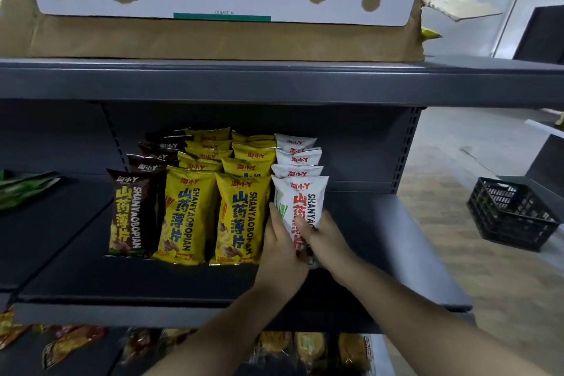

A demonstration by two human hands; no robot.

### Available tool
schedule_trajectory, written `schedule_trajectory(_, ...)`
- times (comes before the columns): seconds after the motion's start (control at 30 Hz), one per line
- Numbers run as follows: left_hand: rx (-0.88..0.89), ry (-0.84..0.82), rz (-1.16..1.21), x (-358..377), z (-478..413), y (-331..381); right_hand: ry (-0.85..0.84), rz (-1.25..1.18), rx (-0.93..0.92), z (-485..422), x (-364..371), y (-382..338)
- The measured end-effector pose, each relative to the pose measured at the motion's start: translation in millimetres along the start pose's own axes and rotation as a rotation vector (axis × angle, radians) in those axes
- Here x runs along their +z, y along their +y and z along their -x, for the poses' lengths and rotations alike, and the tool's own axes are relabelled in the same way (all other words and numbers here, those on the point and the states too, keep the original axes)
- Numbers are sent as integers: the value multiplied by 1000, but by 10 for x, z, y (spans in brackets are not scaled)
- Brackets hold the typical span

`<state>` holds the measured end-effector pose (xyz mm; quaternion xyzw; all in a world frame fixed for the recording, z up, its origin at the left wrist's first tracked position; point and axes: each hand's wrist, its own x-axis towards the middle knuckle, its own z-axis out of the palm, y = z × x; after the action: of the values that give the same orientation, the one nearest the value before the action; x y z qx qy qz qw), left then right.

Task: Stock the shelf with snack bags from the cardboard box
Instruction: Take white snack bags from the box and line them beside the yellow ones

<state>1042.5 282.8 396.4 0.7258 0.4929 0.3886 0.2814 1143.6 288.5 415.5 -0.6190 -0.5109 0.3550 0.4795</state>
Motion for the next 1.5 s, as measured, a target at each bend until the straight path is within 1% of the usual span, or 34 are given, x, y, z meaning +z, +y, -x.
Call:
schedule_trajectory(0.07, 17, -6, -50, 7, -19, -8, 56, 94, -12, -66, 4, 52)
schedule_trajectory(0.13, 39, -19, -103, -8, -81, -46, 91, 120, -43, -71, 6, 54)
schedule_trajectory(0.2, 99, -58, -158, -14, -129, -95, 81, 106, -92, -79, 29, 84)
schedule_trajectory(0.27, 127, -70, -155, -28, -155, -130, 66, 41, -95, -109, 68, 101)
schedule_trajectory(0.37, 88, -57, -101, -54, -199, -167, 88, -7, -99, -174, 136, 105)
schedule_trajectory(0.53, 78, -43, -112, -37, -253, -224, 129, 18, -121, -232, 137, 146)
schedule_trajectory(0.63, 46, -50, -183, -59, -160, -184, 121, -1, -100, -230, 121, 155)
schedule_trajectory(0.67, 74, -36, -229, -85, -91, -158, 118, 2, -104, -217, 124, 150)
schedule_trajectory(0.7, 145, 11, -289, -123, -15, -138, 124, 2, -110, -206, 126, 150)
schedule_trajectory(0.73, 238, 94, -339, -178, 56, -125, 140, -2, -108, -201, 130, 154)
schedule_trajectory(0.8, 390, 307, -395, -312, 135, -168, 164, -15, -118, -187, 131, 157)
schedule_trajectory(0.83, 420, 400, -412, -396, 135, -213, 162, -25, -123, -172, 130, 148)
schedule_trajectory(0.87, 414, 470, -436, -486, 111, -265, 152, -39, -123, -159, 124, 140)
schedule_trajectory(0.9, 378, 505, -467, -566, 73, -319, 139, -52, -124, -150, 118, 144)
schedule_trajectory(0.93, 327, 506, -493, -614, 32, -396, 127, -60, -122, -142, 117, 147)
schedule_trajectory(1.0, 213, 432, -490, -658, -29, -519, 110, -63, -118, -130, 124, 160)
schedule_trajectory(1.13, 37, 227, -268, -646, -76, -586, 70, -85, -96, -105, 138, 153)
schedule_trajectory(1.2, 14, 188, -182, -628, -125, -597, 62, -77, -94, -114, 137, 143)
schedule_trajectory(1.3, -5, 219, -78, -611, -243, -586, 70, -55, -105, -147, 140, 136)
schedule_trajectory(1.5, 4, 231, -55, -581, -387, -647, 127, -60, -144, -152, 167, 141)
